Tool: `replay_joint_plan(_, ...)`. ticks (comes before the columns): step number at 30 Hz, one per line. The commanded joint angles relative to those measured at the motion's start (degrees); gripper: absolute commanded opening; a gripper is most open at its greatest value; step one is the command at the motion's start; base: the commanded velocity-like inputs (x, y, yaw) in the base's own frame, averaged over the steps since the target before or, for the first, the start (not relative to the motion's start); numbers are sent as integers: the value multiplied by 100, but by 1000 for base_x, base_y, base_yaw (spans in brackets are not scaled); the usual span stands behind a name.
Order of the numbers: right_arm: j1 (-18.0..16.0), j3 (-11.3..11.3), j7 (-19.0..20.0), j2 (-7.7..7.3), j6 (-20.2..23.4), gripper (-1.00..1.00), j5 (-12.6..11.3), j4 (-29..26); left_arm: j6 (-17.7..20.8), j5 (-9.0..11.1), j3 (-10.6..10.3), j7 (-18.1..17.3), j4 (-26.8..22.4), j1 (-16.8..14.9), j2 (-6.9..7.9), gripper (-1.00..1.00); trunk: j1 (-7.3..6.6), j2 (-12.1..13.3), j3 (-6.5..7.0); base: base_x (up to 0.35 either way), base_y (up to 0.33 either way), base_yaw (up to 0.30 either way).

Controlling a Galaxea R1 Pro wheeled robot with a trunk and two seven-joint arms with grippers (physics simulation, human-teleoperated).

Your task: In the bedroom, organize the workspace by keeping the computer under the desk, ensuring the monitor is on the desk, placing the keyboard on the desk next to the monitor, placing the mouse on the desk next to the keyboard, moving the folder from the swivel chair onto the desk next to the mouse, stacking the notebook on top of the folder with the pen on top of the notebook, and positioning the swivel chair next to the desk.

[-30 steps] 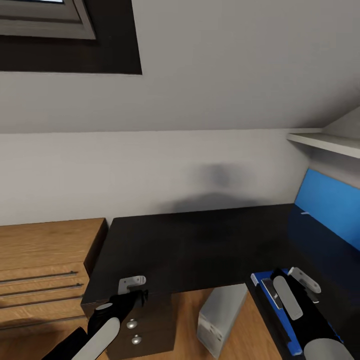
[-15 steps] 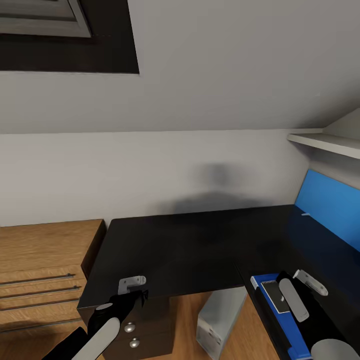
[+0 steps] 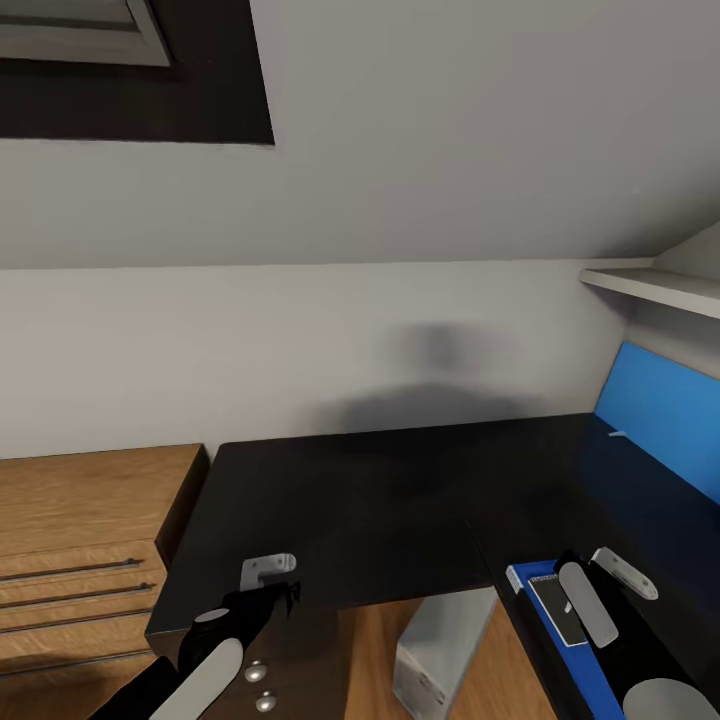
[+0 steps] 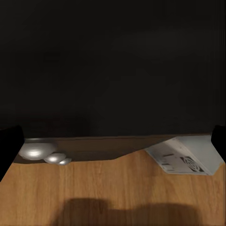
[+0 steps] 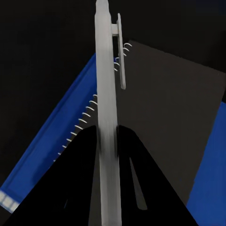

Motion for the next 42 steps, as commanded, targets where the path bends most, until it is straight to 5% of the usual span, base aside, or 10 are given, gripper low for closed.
replay_joint_plan(1,-4,-2,-16,-1,32,-100,-24,-10,8,37,-10,44,-40,-8,1,100,2,-9,-10,7,0,0)
replay_joint_plan(9,-2,-6,-22,-6,32,-100,-16,-9,0,31,-11,63,-164,-8,-6,100,134,-249,-118,2,0,0)
replay_joint_plan(19,-3,-8,-34,-125,41,-100,-23,-8,-3,28,-52,550,-211,-8,-22,100,353,-650,-297,0,0,0)
replay_joint_plan(42,-2,-7,-42,-133,41,-100,-24,-8,-10,29,-64,625,-217,-8,-33,100,859,-1573,-710,0,0,0)
